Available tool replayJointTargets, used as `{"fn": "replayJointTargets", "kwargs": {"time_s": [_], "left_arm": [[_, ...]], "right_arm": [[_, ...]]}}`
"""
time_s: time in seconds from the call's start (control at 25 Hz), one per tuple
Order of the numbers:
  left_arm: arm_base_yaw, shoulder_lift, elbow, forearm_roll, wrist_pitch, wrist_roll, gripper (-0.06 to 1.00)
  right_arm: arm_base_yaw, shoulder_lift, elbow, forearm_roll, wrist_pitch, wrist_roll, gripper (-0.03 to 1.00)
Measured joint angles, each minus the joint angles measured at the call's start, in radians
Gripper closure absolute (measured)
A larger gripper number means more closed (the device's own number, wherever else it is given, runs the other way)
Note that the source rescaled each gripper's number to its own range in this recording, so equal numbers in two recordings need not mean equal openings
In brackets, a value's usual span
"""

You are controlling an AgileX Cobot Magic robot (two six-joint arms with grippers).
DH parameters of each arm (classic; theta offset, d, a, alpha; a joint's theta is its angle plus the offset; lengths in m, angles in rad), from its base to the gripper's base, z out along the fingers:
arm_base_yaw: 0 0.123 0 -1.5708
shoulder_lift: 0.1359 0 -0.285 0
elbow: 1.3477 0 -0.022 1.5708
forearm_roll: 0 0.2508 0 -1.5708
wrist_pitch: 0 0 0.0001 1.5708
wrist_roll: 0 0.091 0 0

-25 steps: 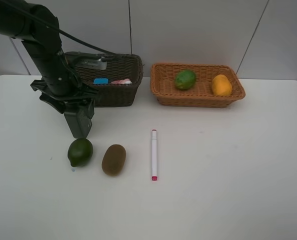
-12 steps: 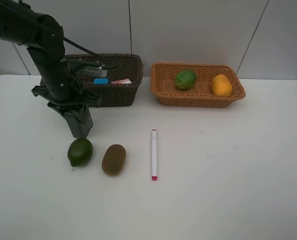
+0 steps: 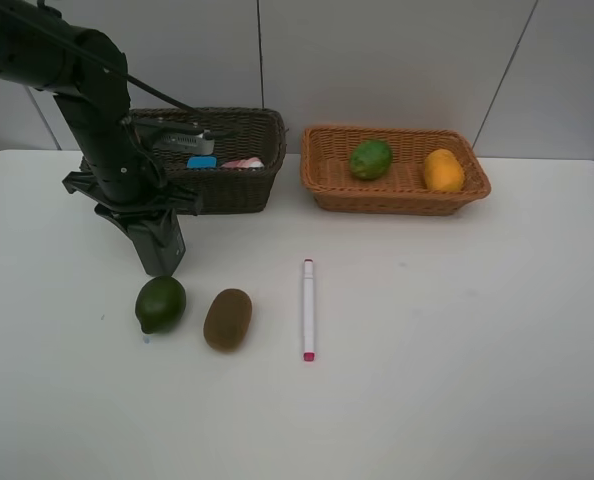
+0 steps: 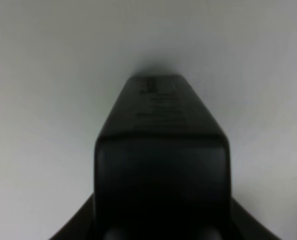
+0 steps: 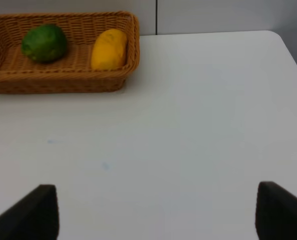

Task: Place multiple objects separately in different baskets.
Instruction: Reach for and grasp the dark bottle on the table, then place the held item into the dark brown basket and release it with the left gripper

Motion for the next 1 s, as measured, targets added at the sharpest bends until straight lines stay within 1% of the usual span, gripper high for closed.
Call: {"fn": "replayJointTargets", "kwargs": {"time_s": [0.32,0.4,0.56,0.72,0.84,1.0], "left_arm": [[0.0,0.0,0.0,0.0,0.002,0.0,0.59],[0.0,0.001,-0.009,0.0,0.019,0.0,0.59],[0.0,-0.006,-0.069,0.0,0.095,0.0,0.59],[0.0,-0.054,-0.153,0.001,0.167,0.003,0.59],[0.0,-0.097,-0.243,0.004,0.226,0.008,0.59],[0.0,-0.111,-0.371,0.016,0.329,0.011,0.59]], "right_arm": [[0.0,0.0,0.0,0.0,0.0,0.0,-0.01],[0.0,0.0,0.0,0.0,0.0,0.0,-0.01],[0.0,0.0,0.0,0.0,0.0,0.0,-0.01],[0.0,0.0,0.0,0.0,0.0,0.0,-0.01],[0.0,0.0,0.0,0.0,0.0,0.0,-0.01],[0.0,0.0,0.0,0.0,0.0,0.0,-0.01]]}}
